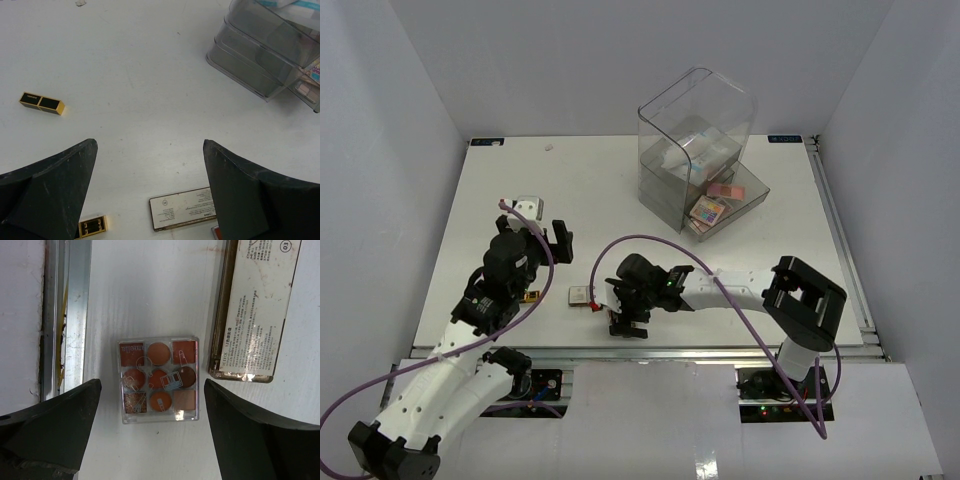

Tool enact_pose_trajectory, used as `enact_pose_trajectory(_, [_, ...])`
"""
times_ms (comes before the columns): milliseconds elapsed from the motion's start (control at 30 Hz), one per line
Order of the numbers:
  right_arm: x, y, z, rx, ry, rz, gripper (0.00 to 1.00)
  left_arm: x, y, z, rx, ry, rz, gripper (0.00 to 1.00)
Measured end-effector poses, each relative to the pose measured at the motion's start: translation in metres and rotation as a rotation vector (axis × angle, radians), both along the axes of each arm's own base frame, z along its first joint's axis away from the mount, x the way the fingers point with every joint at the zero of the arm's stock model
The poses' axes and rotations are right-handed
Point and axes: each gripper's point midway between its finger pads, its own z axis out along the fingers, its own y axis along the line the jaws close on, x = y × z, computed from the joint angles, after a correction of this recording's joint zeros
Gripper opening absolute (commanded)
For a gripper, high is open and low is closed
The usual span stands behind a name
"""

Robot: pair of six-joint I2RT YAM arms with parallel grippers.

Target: Organize the makeup

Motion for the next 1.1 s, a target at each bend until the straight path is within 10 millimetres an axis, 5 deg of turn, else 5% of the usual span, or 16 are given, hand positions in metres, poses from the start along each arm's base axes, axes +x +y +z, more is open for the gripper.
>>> enact_pose_trajectory(400, [0.005, -0.001, -0.016, -0.035, -0.004, -0.028, 0.90, -0.001, 0.004, 0.004, -0.008, -0.014, 0.011, 0.98])
enact_pose_trajectory(533, [0.007, 0.000, -0.015, -0.032, -0.014, -0.034, 0.98, -0.001, 0.004, 0.004, -0.010, -0.014, 0.013, 0.98])
enact_pose_trajectory(733, [0.008, 0.001, -0.016, -0.019, -0.022, -0.033, 0.51, -0.001, 0.004, 0.004, -0.011, -0.014, 0.012, 0.98])
enact_pose_trajectory(933, [0.003, -0.003, -0.015, -0.004, -0.028, 0.009, 0.29, -0.001, 0.004, 0.001, -0.010, -0.007, 0.014, 0.98])
enact_pose_trajectory(1100, [-0.009, -0.024, -0.009, -0.026, -0.015, 0.105, 0.14, -0.001, 0.004, -0.002, -0.008, -0.001, 0.014, 0.98])
